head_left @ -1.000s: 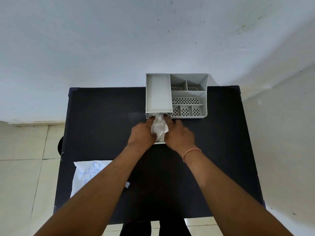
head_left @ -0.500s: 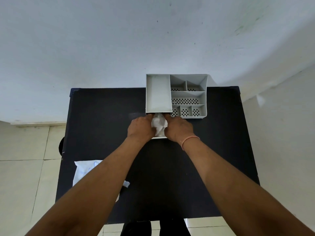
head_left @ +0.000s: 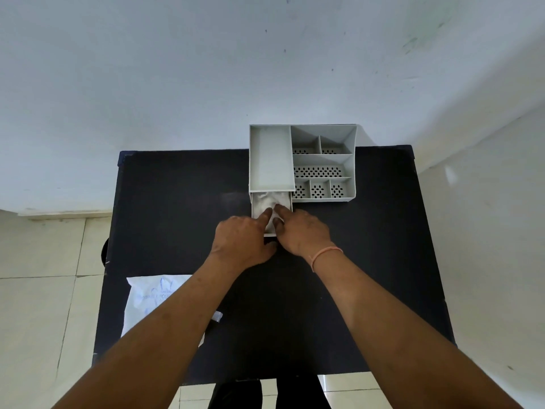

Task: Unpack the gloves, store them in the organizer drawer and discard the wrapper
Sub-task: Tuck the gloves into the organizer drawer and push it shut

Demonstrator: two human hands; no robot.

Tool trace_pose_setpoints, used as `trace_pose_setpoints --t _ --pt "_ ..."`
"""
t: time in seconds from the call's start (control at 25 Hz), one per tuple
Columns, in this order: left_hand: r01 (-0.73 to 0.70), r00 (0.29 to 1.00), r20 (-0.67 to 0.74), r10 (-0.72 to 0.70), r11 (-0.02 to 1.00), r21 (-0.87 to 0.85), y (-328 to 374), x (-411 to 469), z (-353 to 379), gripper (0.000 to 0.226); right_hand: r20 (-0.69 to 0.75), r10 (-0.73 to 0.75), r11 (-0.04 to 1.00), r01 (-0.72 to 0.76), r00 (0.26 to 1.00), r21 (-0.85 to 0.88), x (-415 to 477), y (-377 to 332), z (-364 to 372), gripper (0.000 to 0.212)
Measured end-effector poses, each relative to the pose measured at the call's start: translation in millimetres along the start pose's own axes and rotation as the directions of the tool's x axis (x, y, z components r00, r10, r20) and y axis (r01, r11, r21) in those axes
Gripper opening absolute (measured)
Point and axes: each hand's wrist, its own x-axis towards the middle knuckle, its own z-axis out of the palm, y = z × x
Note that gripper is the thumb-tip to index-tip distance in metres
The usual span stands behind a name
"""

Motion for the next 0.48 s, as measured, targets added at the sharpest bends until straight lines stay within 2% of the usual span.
trace_pose_setpoints --t 0.12,0.28,0.36,0.48 --pt "0.007 0.999 0.049 -0.008 1.0 0.008 -2.8 6.2 -5.6 0.073 -0.009 -0.019 0.999 0.018 1.0 -0.048 -2.6 -2.7 -10.2 0.054" --pt "0.042 0.999 0.009 -0.042 0.998 -0.047 -5.4 17.8 -6.8 0.066 -0.117 -0.055 0.994 0.043 0.992 -0.099 -16.8 -0.9 -12.1 0.059" --pt "0.053 0.999 -0.004 -0.054 0.998 -0.044 -4.9 23.4 -11.2 0.064 -0.084 -0.032 0.988 0.019 0.996 -0.151 -19.0 -1.2 -9.1 0.064" --pt "0.041 0.998 -0.055 -0.041 0.999 -0.006 -2.2 24.4 -15.4 0.063 -0.073 -0.003 0.98 -0.012 0.997 -0.197 -13.3 1.3 -4.3 0.058"
